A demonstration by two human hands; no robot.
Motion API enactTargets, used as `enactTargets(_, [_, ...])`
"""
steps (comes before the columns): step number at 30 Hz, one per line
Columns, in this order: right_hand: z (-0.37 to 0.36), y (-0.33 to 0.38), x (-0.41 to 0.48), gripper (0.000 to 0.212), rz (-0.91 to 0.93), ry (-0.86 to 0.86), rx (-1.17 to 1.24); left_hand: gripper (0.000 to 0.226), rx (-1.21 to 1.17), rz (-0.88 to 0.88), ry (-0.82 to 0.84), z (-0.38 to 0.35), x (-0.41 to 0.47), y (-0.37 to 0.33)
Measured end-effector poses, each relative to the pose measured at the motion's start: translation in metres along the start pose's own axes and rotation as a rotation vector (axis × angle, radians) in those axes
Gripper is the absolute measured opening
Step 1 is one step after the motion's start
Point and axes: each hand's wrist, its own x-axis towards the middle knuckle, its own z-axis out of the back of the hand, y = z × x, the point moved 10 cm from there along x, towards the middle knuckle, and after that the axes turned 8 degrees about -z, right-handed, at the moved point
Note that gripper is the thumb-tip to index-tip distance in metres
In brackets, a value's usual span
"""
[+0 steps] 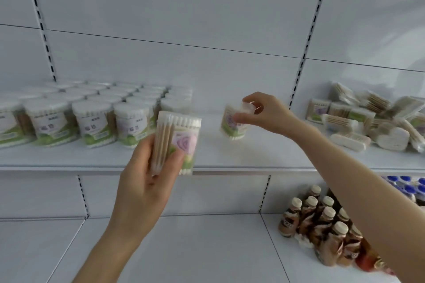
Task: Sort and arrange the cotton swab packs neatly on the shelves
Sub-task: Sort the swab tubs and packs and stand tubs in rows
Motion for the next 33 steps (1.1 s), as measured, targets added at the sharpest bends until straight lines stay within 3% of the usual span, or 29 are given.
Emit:
enactTargets(6, [-0.036, 0.063, -0.007, 0.046, 0.101, 0.026, 0.058, 0.027, -0.058, 0.081, -0.054, 0.041, -0.016, 0.014])
enactTargets(11, [-0.068, 0.094, -0.01, 0.049, 0.154, 0.049, 0.023, 0.044, -0.066, 0.099, -0.095, 0.065, -0.023, 0.022])
enactTargets(25, [-0.092, 0.117, -0.026, 0.058, 0.257, 0.09, 0.009, 0.035, -0.064, 0.144, -0.048, 0.068, -0.024, 0.035])
enactTargets(33, [-0.082, 0.102, -0.02, 0.058, 0.206, 0.055, -0.054, 0.034, -0.073, 0.146, -0.045, 0.068, -0.025, 0.037])
